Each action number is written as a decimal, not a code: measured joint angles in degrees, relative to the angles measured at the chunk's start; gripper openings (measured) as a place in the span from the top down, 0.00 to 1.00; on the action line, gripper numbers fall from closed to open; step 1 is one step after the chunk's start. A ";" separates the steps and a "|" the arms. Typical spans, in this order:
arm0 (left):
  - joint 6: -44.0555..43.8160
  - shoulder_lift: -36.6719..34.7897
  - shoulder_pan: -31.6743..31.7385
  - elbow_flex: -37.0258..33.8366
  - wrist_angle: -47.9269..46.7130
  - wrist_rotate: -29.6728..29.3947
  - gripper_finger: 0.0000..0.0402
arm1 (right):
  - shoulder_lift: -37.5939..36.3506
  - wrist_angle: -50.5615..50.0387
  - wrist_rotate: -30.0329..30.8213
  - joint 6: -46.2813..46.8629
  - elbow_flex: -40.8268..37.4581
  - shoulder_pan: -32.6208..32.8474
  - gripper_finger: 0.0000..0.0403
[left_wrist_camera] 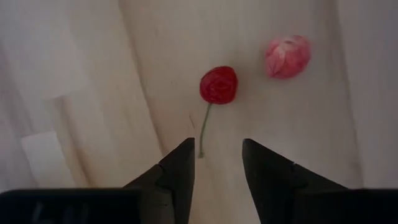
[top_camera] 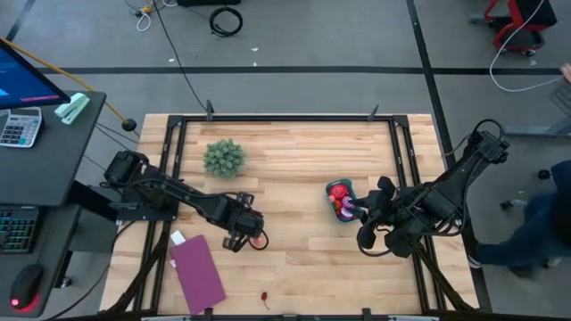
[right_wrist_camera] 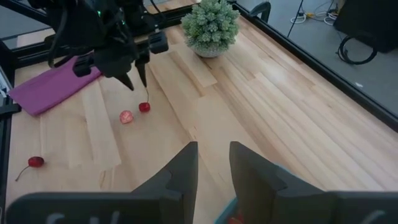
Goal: Pick and placing Produce into tupperware
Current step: Put the cherry in the basket
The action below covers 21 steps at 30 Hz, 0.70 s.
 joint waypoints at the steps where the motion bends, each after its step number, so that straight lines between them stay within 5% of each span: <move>1: -1.02 0.06 0.00 0.00 0.11 0.20 0.64 | 0.00 0.00 0.00 0.04 0.00 0.00 0.75; 21: -0.47 5.15 3.52 0.01 1.03 0.13 0.68 | 0.00 -0.01 0.01 0.04 0.00 0.01 0.75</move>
